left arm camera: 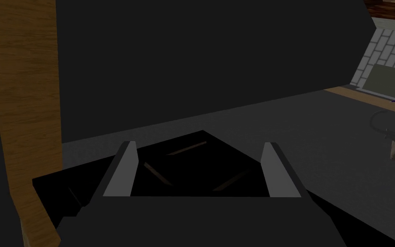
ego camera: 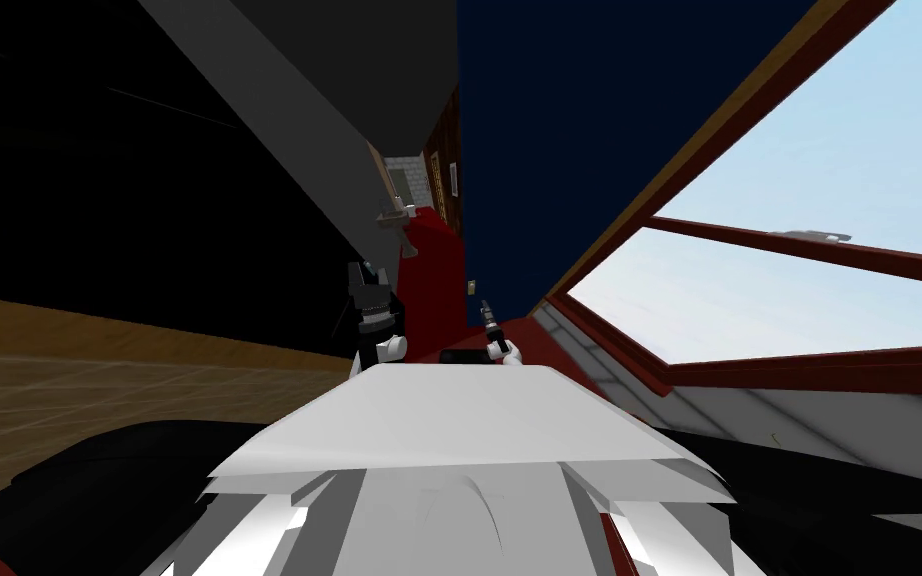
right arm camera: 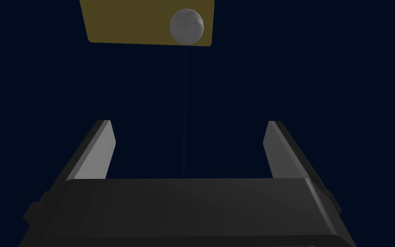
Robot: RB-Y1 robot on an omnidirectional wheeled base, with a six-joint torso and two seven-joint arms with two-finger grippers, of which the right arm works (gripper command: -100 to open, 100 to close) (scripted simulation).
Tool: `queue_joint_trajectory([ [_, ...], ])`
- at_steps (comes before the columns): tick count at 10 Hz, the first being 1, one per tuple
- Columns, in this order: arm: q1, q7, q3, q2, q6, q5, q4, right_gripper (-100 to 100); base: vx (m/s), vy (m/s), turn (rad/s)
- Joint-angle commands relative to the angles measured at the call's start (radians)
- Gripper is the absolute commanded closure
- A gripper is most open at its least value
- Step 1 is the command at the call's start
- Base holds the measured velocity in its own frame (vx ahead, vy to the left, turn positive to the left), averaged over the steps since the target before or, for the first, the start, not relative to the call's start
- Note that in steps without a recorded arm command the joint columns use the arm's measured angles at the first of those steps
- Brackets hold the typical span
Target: Push the door open
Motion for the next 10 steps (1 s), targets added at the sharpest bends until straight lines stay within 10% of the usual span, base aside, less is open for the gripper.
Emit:
queue_joint_trajectory([
  [1,0.0,0.0,0.0,0.0,0.0,0.0,0.0,-100,-0.111,0.014,-0.008],
  [6,-0.004,0.005,-0.009,-0.037,-0.012,-0.004,0.01,-100,0.155,0.039,0.02],
  [10,-0.006,0.009,-0.018,-0.022,-0.022,-0.008,0.017,-100,0.209,0.058,0.025],
])
